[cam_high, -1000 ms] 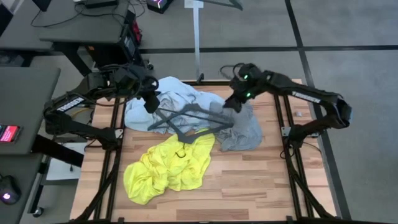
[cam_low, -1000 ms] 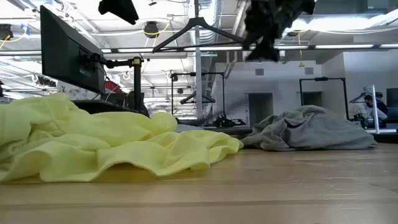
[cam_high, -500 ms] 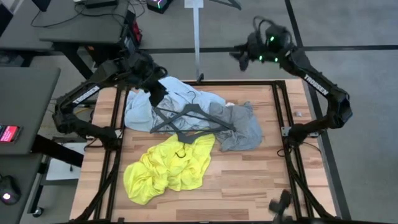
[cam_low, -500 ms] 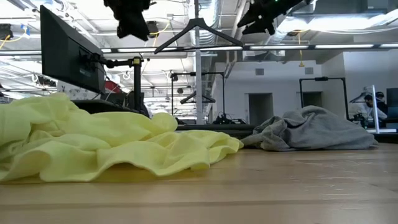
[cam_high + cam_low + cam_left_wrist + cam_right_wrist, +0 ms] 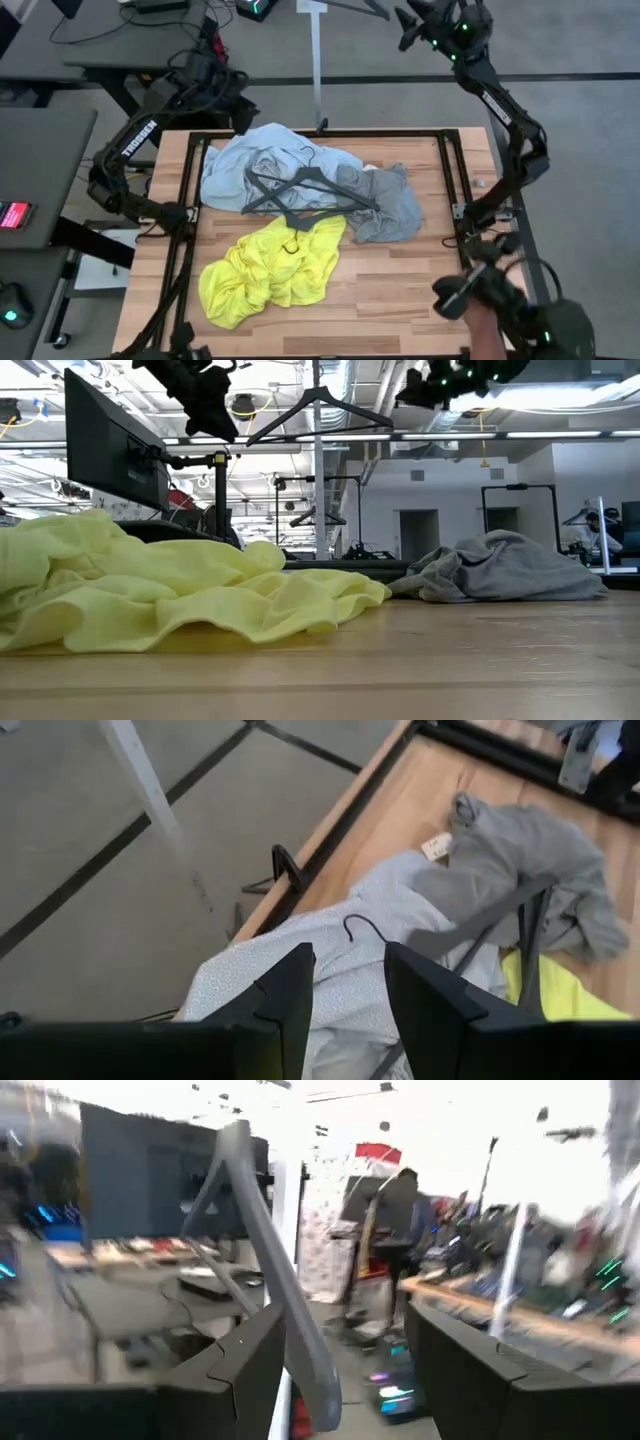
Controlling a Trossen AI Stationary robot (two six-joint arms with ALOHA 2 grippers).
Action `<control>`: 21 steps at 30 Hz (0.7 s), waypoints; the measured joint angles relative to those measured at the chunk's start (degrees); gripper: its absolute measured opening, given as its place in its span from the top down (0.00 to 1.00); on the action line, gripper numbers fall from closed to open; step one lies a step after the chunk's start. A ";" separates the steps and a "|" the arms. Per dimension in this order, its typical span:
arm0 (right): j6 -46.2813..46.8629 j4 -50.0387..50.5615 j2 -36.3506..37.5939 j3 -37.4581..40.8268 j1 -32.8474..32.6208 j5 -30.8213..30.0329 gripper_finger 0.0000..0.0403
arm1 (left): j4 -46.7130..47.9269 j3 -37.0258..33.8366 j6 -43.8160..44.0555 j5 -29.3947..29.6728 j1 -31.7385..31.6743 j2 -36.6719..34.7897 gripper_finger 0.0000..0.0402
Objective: Hang clothes
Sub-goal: Remove the hanger from the rack
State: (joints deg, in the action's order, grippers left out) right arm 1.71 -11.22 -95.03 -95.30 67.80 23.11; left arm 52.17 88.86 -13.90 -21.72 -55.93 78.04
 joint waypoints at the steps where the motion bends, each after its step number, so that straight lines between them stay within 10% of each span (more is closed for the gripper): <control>1: 0.82 -0.14 -1.56 -1.08 0.65 1.51 0.52 | -0.23 0.00 0.00 -0.79 -0.64 0.00 0.73; 7: 4.67 -4.52 -9.80 -7.67 1.97 11.50 0.52 | -0.54 0.00 2.09 -1.88 -1.80 0.00 0.73; 21: 1.42 -4.68 -16.01 -10.28 0.41 14.13 0.52 | -0.64 0.00 5.90 -1.20 -1.83 0.00 0.73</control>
State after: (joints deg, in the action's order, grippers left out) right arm 3.13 -15.90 -111.04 -105.58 68.21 37.25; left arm 51.53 88.86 -8.00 -22.92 -57.76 78.04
